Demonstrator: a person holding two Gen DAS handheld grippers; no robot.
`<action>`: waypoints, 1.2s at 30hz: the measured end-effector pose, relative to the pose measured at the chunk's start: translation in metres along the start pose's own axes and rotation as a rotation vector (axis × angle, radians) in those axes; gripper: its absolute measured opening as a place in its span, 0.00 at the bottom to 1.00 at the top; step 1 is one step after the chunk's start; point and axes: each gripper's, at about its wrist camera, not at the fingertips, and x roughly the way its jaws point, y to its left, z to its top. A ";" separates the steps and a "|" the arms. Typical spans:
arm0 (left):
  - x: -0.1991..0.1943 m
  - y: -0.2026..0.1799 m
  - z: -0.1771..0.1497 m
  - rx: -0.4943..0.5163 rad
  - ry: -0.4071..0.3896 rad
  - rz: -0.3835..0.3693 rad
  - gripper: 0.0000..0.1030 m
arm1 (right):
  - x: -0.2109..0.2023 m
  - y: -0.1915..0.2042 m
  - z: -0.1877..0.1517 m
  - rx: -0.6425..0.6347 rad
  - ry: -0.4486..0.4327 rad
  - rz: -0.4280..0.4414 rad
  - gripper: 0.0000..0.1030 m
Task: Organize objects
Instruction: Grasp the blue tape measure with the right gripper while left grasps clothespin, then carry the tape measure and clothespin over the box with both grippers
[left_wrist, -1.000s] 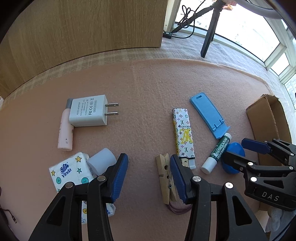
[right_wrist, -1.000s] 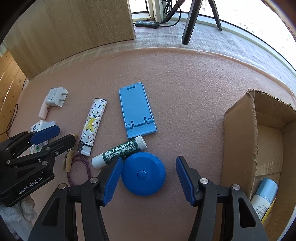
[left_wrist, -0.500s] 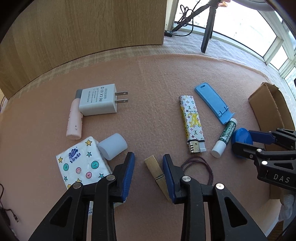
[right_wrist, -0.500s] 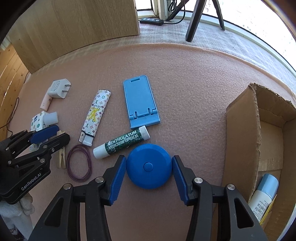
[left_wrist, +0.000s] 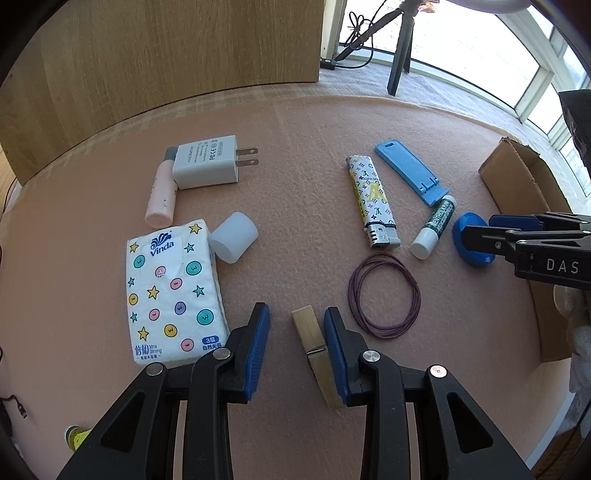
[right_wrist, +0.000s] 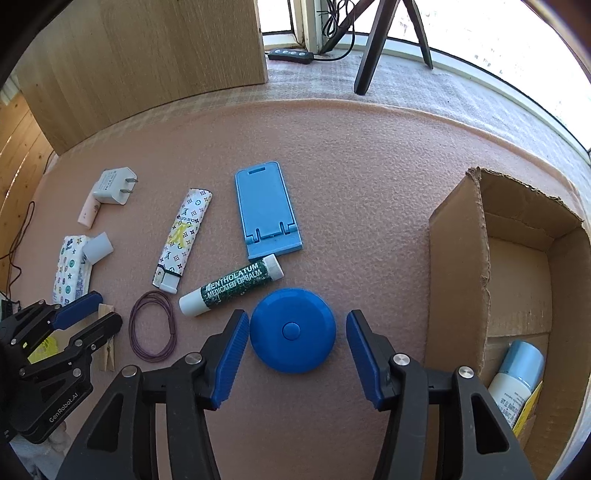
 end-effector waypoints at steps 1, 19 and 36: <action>-0.002 -0.001 -0.003 0.000 -0.003 0.001 0.32 | 0.003 0.000 0.000 -0.003 0.009 0.009 0.50; -0.024 -0.014 -0.048 0.033 0.006 -0.058 0.54 | -0.004 0.025 -0.041 -0.095 0.000 -0.015 0.45; -0.017 0.000 -0.029 -0.066 -0.018 0.000 0.17 | -0.046 0.020 -0.083 -0.047 -0.057 0.031 0.45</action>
